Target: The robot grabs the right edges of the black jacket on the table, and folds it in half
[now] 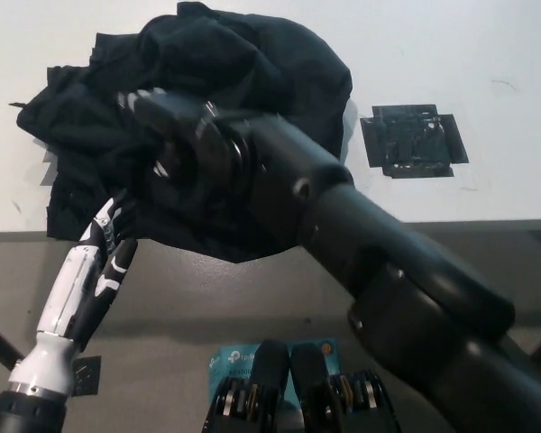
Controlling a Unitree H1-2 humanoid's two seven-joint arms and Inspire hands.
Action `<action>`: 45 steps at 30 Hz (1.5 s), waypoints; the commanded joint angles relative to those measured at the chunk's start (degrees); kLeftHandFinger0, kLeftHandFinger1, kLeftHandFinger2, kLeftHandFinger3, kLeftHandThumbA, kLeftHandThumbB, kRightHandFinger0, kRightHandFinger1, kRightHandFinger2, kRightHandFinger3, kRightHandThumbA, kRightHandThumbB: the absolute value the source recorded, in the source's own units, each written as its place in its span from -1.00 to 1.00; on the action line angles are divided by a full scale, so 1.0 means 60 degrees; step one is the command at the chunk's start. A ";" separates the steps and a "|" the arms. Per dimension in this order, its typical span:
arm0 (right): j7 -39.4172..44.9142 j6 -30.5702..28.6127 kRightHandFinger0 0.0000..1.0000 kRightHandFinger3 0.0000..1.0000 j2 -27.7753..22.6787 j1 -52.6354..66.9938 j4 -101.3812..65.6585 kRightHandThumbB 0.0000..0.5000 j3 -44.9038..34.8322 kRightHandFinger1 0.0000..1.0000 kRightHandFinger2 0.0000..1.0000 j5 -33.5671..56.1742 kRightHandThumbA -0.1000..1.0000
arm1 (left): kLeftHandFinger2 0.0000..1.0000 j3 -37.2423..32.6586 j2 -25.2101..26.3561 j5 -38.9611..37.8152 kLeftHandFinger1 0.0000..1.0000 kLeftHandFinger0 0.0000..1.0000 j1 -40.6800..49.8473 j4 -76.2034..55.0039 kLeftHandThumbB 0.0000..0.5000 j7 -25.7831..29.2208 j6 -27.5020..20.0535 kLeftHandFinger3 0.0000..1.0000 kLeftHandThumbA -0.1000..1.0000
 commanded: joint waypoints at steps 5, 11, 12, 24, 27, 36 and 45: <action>0.1988 0.1189 1.00 1.00 0.0226 -0.1463 -0.1574 1.00 -0.0399 1.00 1.00 0.0114 1.00 | 1.00 -0.0037 0.0076 -0.0279 1.00 1.00 -0.0150 -0.0282 -0.86 -0.0247 0.0222 1.00 0.62; 0.3226 0.1843 1.00 1.00 -0.0189 -0.1960 -0.3575 1.00 -0.1156 1.00 1.00 0.0688 1.00 | 1.00 -0.0136 0.0037 -0.0430 1.00 1.00 -0.0172 -0.0303 -0.90 -0.0402 0.0545 1.00 0.51; 0.3363 0.1888 1.00 1.00 -0.0274 -0.1993 -0.3916 0.99 -0.1242 1.00 1.00 0.0741 1.00 | 1.00 -0.0164 0.0029 -0.0420 1.00 1.00 -0.0181 -0.0311 -0.85 -0.0423 0.0591 1.00 0.51; 0.4873 0.2968 1.00 1.00 -0.3568 -0.1606 -1.0826 0.71 -0.3418 1.00 1.00 0.1984 1.00 | 1.00 -0.0049 0.0015 -0.0139 1.00 1.00 -0.0743 -0.0007 -0.90 -0.0203 0.0325 1.00 0.70; 0.5293 0.3958 1.00 1.00 -0.4738 -0.0536 -1.3059 0.72 -0.4094 1.00 1.00 0.2433 1.00 | 1.00 -0.0028 0.0010 -0.0091 1.00 1.00 -0.0712 0.0204 -0.93 -0.0133 -0.0173 1.00 0.86; 0.4413 0.4521 1.00 1.00 -0.6742 0.3583 -1.6900 0.63 -0.7467 1.00 1.00 0.4311 1.00 | 1.00 0.0580 0.0099 -0.0680 1.00 1.00 -0.0407 0.0502 -0.96 -0.0048 -0.0440 1.00 1.00; 0.2922 0.4382 1.00 1.00 -0.5297 0.8903 -1.8820 0.57 -0.9935 1.00 1.00 0.6664 1.00 | 1.00 0.0841 -0.0067 -0.0882 1.00 1.00 0.0419 0.0638 -0.81 -0.0014 -0.0335 1.00 1.00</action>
